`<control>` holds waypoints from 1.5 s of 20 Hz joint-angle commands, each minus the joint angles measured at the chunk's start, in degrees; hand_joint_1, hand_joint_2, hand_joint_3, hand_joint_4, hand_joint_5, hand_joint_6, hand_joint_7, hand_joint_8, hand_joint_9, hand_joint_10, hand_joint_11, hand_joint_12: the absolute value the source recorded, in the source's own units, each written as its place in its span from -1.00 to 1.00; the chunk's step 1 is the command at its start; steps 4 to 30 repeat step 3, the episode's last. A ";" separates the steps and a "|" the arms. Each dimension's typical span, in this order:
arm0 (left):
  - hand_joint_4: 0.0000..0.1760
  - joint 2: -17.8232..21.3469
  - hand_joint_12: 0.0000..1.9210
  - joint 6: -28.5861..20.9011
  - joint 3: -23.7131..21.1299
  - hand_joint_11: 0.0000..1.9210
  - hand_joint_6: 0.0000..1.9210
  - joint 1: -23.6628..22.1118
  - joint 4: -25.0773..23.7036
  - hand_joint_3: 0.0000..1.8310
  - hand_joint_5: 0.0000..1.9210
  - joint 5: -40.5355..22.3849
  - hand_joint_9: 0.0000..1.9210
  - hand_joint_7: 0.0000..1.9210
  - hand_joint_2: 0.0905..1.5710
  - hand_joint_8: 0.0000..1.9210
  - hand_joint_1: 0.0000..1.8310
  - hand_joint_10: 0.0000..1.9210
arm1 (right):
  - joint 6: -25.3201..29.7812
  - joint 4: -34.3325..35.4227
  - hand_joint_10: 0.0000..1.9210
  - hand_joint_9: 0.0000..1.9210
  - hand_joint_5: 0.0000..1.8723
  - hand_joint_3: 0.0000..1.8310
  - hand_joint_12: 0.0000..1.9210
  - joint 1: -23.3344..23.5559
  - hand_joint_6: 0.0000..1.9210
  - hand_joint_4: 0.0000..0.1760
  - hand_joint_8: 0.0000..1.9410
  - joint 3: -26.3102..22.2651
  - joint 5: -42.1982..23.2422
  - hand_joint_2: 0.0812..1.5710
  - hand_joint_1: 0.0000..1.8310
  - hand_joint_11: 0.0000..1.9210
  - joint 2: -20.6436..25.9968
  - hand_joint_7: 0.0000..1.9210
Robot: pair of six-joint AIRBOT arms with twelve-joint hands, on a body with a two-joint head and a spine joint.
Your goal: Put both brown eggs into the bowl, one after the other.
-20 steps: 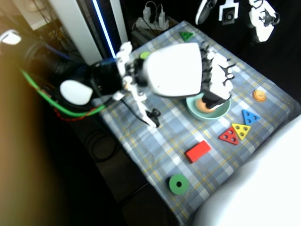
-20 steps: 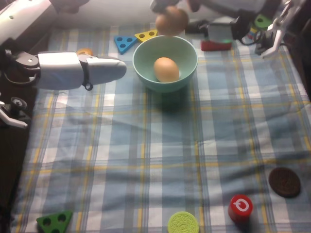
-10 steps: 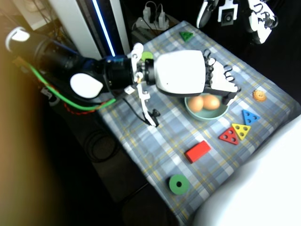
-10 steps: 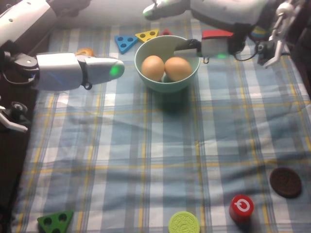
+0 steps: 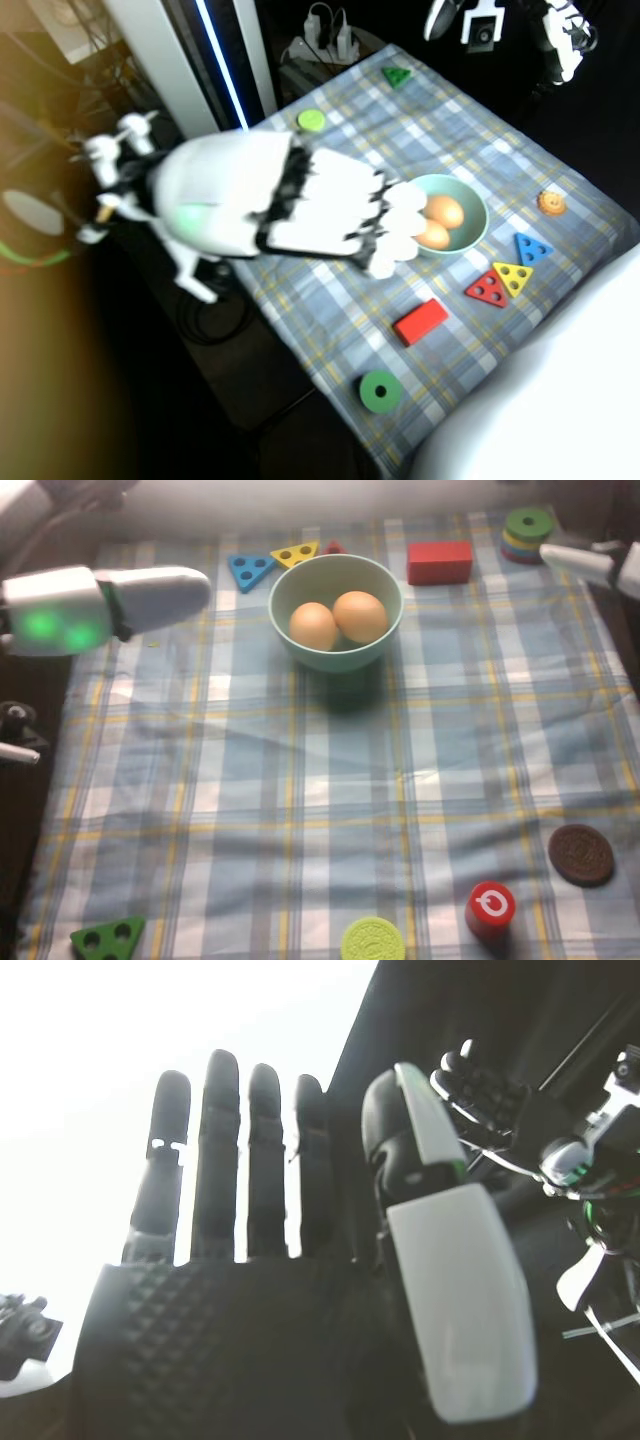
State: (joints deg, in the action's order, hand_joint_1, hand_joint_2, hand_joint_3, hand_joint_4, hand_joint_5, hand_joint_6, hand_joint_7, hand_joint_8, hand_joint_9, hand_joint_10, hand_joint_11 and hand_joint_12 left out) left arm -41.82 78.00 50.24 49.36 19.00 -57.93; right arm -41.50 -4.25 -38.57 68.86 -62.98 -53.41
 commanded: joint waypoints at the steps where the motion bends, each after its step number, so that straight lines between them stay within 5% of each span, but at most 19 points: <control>1: 0.05 0.40 -0.03 -5.21 0.96 -1.00 -0.99 0.41 -1.00 -1.00 -0.75 -10.67 -0.68 -0.70 0.11 -0.99 -0.21 -0.99 | -0.03 3.82 -1.00 -0.44 -0.38 -1.00 0.12 -1.16 -1.00 -0.86 -1.00 -0.47 -10.44 0.62 -0.01 -0.90 1.17 -0.37; 2: 0.05 0.37 -0.03 -9.63 1.84 -1.00 -0.99 1.47 -1.63 -1.00 -0.75 -11.93 -0.68 -0.70 0.11 -0.99 -0.21 -0.99 | -0.03 4.93 -1.00 -0.44 -0.38 -1.00 0.12 -2.73 -1.00 -0.86 -1.00 -1.03 -12.11 0.62 -0.01 -0.90 1.62 -0.37; 3: -0.33 -0.13 0.07 -17.92 3.65 -1.00 -0.98 3.35 -2.65 -1.00 -0.65 -14.20 -0.58 -0.58 0.13 -0.97 -0.04 -0.96 | -0.03 6.47 -0.99 -0.41 -0.39 -1.00 0.05 -4.88 -1.00 -0.95 -1.00 -1.98 -15.01 0.65 -0.05 -0.88 2.23 -0.37; 30: -0.33 -0.13 0.07 -17.92 3.65 -1.00 -0.98 3.35 -2.65 -1.00 -0.65 -14.20 -0.58 -0.58 0.13 -0.97 -0.04 -0.96 | -0.03 6.47 -0.99 -0.41 -0.39 -1.00 0.05 -4.88 -1.00 -0.95 -1.00 -1.98 -15.01 0.65 -0.05 -0.88 2.23 -0.37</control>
